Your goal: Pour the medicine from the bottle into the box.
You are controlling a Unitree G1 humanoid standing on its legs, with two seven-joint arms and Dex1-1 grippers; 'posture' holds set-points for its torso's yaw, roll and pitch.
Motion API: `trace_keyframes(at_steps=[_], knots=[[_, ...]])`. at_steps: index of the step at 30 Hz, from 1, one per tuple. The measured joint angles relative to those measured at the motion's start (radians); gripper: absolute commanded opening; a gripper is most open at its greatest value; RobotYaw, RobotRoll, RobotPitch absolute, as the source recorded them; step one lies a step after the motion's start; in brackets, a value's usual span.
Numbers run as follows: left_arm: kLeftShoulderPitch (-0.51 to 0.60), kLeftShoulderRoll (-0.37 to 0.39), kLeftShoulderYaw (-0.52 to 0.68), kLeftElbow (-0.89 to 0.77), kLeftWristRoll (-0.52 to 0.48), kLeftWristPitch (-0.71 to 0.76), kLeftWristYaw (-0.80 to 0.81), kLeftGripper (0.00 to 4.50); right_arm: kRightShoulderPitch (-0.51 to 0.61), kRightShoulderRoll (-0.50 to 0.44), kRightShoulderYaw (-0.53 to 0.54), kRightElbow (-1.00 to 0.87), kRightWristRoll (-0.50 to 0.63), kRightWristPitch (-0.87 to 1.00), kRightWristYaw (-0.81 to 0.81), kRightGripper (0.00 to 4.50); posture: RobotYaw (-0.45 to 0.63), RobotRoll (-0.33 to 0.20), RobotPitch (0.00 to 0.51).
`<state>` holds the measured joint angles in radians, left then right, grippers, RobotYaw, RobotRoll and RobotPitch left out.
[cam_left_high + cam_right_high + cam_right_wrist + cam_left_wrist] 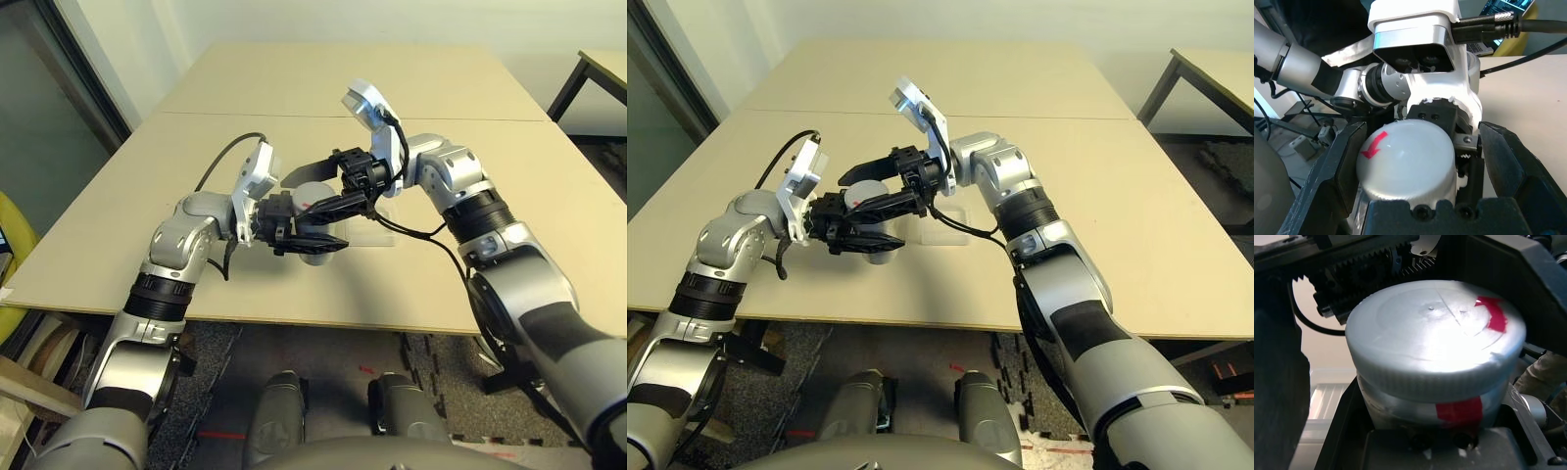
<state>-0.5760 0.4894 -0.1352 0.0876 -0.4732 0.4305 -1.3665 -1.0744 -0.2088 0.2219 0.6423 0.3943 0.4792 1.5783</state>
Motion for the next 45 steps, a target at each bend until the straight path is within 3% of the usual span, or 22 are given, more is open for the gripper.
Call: trace_keyframes(at_steps=[14, 24, 30, 45], knots=[[0.019, 0.04, 0.033, -0.039, -0.023, 0.013, -0.001, 2.75, -0.007, -0.158, -0.071, 0.1, -0.019, -0.029, 0.022, 4.5, 0.01, 0.0, 0.009], [0.02, 0.047, 0.038, -0.03, -0.025, 0.009, -0.002, 2.75, 0.072, -0.241, -0.08, -0.071, 0.014, 0.064, 0.032, 4.5, -0.01, 0.0, 0.01], [-0.001, 0.043, 0.038, -0.012, -0.025, 0.0, -0.007, 2.75, 0.081, -0.192, -0.078, -0.168, 0.036, 0.106, 0.014, 4.5, -0.01, 0.0, 0.009], [-0.007, 0.016, 0.03, 0.008, -0.02, -0.018, -0.007, 2.75, 0.025, -0.042, -0.038, -0.165, 0.031, 0.085, -0.006, 4.5, 0.0, 0.0, 0.005]])
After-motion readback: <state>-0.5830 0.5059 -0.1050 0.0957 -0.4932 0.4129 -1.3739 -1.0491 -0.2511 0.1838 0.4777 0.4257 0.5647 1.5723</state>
